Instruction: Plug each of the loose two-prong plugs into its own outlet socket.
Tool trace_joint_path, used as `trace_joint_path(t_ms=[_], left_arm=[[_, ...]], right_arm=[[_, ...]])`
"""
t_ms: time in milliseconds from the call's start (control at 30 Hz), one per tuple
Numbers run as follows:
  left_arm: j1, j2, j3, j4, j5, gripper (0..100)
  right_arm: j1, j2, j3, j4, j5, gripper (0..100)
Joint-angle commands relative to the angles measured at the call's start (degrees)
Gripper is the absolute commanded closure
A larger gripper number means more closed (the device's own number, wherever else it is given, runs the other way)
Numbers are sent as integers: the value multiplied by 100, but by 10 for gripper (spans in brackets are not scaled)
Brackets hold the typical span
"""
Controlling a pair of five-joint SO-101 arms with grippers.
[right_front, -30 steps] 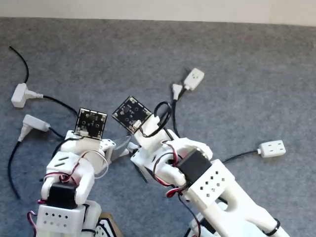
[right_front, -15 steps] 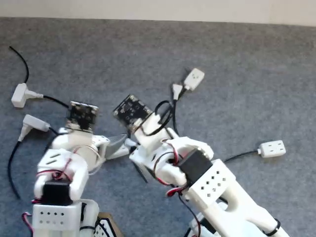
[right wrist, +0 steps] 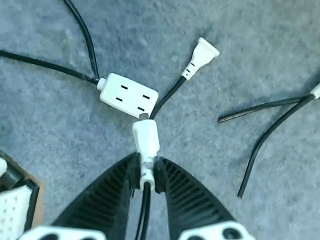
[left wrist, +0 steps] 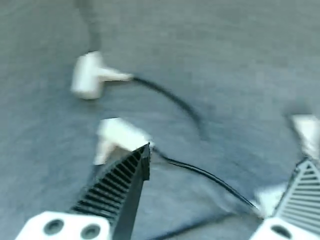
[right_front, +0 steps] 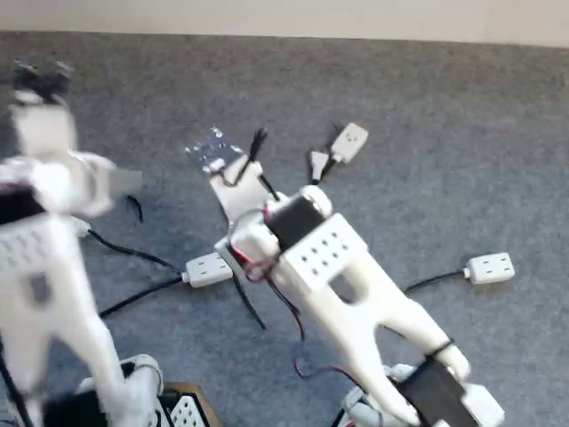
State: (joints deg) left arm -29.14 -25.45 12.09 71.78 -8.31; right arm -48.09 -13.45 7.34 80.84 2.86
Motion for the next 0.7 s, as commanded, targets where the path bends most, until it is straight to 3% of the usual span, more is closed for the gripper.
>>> trace_joint_path(t_ms=[0,300,667], left_arm=[[-1051,1640,-1385,114,26,582],[-2835,4110,-3310,176,18,582],[-3697,6475,-5385,193,18,582]], right_arm=[[48,708,-1165,611,-97,993],[48,2615,-3143,1569,-1292,993],[-356,3714,-4022,1648,-1451,993]])
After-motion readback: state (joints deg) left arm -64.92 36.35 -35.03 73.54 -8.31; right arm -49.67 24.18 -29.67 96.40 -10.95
